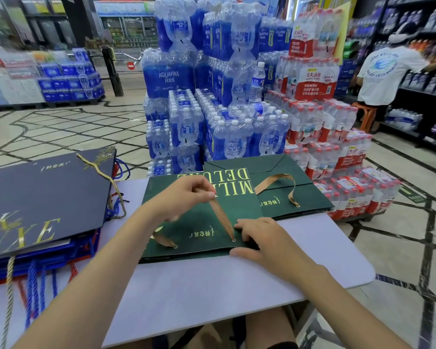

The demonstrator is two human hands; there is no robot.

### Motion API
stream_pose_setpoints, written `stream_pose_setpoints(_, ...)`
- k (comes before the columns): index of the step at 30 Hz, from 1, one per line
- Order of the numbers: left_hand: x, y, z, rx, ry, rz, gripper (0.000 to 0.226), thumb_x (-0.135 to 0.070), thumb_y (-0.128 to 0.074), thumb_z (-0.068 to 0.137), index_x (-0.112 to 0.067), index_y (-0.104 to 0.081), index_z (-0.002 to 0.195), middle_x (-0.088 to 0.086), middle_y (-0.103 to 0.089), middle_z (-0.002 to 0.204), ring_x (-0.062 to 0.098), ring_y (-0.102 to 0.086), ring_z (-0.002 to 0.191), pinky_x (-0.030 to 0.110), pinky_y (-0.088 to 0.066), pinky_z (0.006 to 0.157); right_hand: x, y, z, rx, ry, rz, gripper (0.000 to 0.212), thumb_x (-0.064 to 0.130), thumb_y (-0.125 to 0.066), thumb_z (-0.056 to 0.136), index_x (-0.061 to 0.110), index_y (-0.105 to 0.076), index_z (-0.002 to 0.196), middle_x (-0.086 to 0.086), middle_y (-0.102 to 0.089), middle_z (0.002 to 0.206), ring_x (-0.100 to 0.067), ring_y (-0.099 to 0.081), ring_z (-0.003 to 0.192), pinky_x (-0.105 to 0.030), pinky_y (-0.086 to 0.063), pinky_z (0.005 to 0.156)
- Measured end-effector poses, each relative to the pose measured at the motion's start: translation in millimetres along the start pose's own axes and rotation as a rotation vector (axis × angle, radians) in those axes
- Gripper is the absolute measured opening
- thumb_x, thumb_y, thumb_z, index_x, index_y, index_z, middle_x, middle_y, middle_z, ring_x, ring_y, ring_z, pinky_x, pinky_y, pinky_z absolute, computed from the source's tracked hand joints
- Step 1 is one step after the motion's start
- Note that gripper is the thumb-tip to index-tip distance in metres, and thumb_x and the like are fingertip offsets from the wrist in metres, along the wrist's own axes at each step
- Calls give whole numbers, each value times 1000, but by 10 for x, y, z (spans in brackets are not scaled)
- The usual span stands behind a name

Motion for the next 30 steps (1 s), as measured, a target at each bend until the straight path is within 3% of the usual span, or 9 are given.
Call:
stream_pose_setpoints(3, 17, 55, 128, -62, 11, -11, 3, -20, -71, 87, -18, -69, 88, 2, -60, 75, 18, -49, 72, 33, -40, 73, -7, 6, 7, 21, -10, 52, 39, 66, -52, 88, 30, -59, 102, 18, -62, 105, 1, -52, 103, -24, -34, 97)
stream_pose_setpoints(6, 10, 131, 232, -136, 40, -22, 7, -22, -73, 85, -18, -69, 89, -1, -65, 74, 12, -51, 67, 27, -42, 66, -33, -15, 32, -72, -95, 156, 44, 68, -53, 84, 28, -71, 84, 16, -68, 89, 5, -56, 105, -33, -38, 94)
stream_pose_setpoints(9, 21, 257, 317, -216, 73, -105, 17, -23, -79, 80, -17, -69, 92, 8, -71, 82, 10, -55, 65, 26, -45, 64, -31, -47, 97, -180, -203, 142, 47, 64, -58, 80, 21, -65, 62, 11, -61, 66, -9, -61, 81, -35, -42, 80)
stream_pose_setpoints(13, 88, 250, 341, -155, 172, -25, 22, -24, -78, 81, -16, -68, 99, 2, -70, 87, 12, -63, 78, 23, -47, 69, 85, -87, 247, -225, -219, -34, 40, 39, -71, 84, 18, -53, 55, 9, -50, 58, -15, -46, 65, -31, -38, 62)
stream_pose_setpoints(18, 153, 220, -3, -123, 180, -25, 29, -37, -70, 86, -29, -63, 112, -7, -60, 120, 8, -56, 113, 30, -42, 101, 162, -161, 303, -294, -198, -210, 36, 43, -59, 83, 21, -50, 56, 7, -46, 60, -19, -45, 61, -38, -44, 55)
stream_pose_setpoints(20, 268, 140, -268, -265, 191, 199, 47, -54, -64, 85, -30, -56, 124, -9, -51, 131, 10, -46, 123, 33, -37, 104, 200, -174, 263, -315, -283, -324, 37, 51, -54, 84, 20, -54, 64, 5, -50, 68, -21, -47, 66, -35, -41, 59)
stream_pose_setpoints(23, 526, -73, -692, -413, 357, 507, 79, -70, -55, 79, -24, -39, 141, 4, -35, 145, 22, -33, 137, 40, -32, 111, 287, -121, 221, -233, -614, -441, 49, 64, -56, 83, 16, -59, 95, -4, -57, 98, -27, -53, 86, -38, -41, 69)
stream_pose_setpoints(26, 749, -232, -910, -418, 399, 432, 73, -62, -56, 84, -19, -38, 140, 9, -27, 148, 27, -29, 138, 37, -29, 112, 363, -11, 286, -54, -846, -233, 66, 67, -54, 84, 17, -43, 126, -8, -44, 127, -30, -50, 108, -38, -44, 82)
stream_pose_setpoints(30, 767, -233, -989, -509, 307, 376, 60, -53, -60, 86, -20, -46, 134, 7, -26, 152, 23, -28, 140, 35, -29, 112, 380, 174, 490, -65, -975, 161, 82, 55, -73, 76, 19, -32, 137, -12, -40, 127, -32, -53, 105, -33, -39, 77)
Point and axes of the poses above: each hand's wrist, its own z-axis towards the middle knuckle, its own y-axis out of the back of the hand, x = y × z, the point moved 1 cm from there along z, towards the middle knuckle
